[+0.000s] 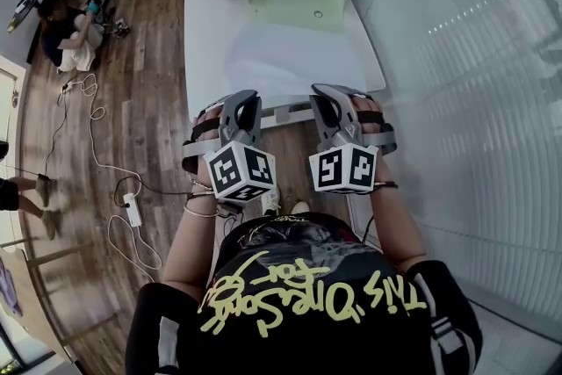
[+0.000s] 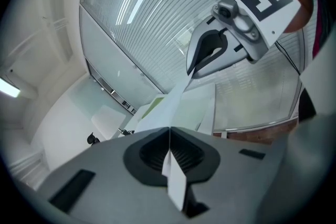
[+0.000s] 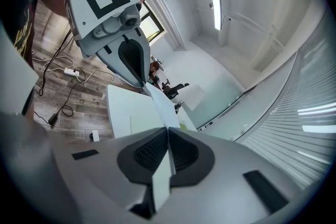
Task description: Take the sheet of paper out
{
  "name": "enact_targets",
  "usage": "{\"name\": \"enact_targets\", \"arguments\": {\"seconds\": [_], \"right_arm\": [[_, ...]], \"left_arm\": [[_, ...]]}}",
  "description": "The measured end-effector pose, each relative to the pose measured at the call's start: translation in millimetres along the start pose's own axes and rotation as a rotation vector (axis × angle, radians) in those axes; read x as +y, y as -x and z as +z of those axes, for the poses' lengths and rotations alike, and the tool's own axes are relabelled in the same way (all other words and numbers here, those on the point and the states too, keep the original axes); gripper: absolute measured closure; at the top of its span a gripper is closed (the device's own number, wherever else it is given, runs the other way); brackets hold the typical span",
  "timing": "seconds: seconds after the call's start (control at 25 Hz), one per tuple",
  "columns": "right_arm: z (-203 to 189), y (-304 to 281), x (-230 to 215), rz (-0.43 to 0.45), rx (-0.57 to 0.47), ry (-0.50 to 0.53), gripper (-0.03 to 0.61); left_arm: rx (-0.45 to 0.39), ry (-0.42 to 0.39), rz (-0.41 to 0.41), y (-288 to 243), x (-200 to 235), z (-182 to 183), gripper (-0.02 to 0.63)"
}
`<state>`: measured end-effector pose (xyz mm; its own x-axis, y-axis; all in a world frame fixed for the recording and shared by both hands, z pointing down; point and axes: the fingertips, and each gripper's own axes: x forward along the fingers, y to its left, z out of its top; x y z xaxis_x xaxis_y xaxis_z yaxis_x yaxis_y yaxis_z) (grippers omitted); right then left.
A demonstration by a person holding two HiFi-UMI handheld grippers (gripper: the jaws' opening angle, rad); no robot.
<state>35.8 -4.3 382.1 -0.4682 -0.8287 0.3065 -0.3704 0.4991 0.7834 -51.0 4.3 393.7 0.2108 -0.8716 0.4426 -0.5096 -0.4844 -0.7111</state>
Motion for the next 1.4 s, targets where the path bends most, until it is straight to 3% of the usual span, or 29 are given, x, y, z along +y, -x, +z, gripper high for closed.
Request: {"name": "enact_targets", "arguments": {"seconds": [1.4], "right_arm": [[38,19,-66,-0.15,-0.065,0.045,0.571]], "left_arm": [[-0.101,-0.01,0.09,10,50,40,0.603]]}}
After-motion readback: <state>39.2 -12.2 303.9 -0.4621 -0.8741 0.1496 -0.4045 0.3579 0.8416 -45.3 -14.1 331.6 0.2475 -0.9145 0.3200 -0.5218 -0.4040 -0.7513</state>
